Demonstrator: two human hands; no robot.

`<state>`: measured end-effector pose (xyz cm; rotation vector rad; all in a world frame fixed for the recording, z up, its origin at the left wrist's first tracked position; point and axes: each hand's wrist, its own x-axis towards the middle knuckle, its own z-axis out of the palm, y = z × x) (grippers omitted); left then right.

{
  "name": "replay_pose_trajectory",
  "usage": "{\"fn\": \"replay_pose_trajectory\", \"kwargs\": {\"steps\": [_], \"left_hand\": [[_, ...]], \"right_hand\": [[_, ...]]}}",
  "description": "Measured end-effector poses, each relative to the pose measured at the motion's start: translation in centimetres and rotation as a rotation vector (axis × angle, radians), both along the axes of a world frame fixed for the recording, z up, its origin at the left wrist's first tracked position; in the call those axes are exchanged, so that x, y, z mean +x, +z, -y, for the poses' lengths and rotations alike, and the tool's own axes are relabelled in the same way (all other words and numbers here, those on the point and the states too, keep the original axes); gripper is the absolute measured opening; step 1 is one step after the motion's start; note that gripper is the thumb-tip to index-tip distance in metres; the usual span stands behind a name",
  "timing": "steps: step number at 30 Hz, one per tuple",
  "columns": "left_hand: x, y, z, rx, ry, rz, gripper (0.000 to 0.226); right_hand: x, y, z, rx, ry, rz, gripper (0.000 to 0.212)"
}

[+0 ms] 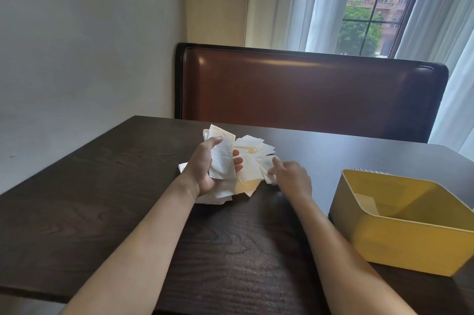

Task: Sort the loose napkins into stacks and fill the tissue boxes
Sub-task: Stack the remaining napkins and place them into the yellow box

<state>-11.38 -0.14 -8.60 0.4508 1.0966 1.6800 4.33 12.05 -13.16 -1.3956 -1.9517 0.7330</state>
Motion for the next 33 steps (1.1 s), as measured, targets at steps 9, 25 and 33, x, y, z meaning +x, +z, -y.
{"fn": "replay_pose_trajectory", "kwargs": {"steps": [9,25,33], "left_hand": [[1.1,0.5,0.3,0.126,-0.006,0.085,0.038],[3.6,-0.7,-0.7,0.159,-0.129,0.081,0.062],[4.1,-0.9,-1.1,0.262,-0.125,0.221,0.083]], "right_hand": [[1.2,0.3,0.1,-0.022,-0.038,-0.390,0.026],[0.9,4.0,3.5,-0.333,0.411,-1.172,0.019],[0.0,3.6,4.6,-0.426,0.517,-1.022,0.021]]}}
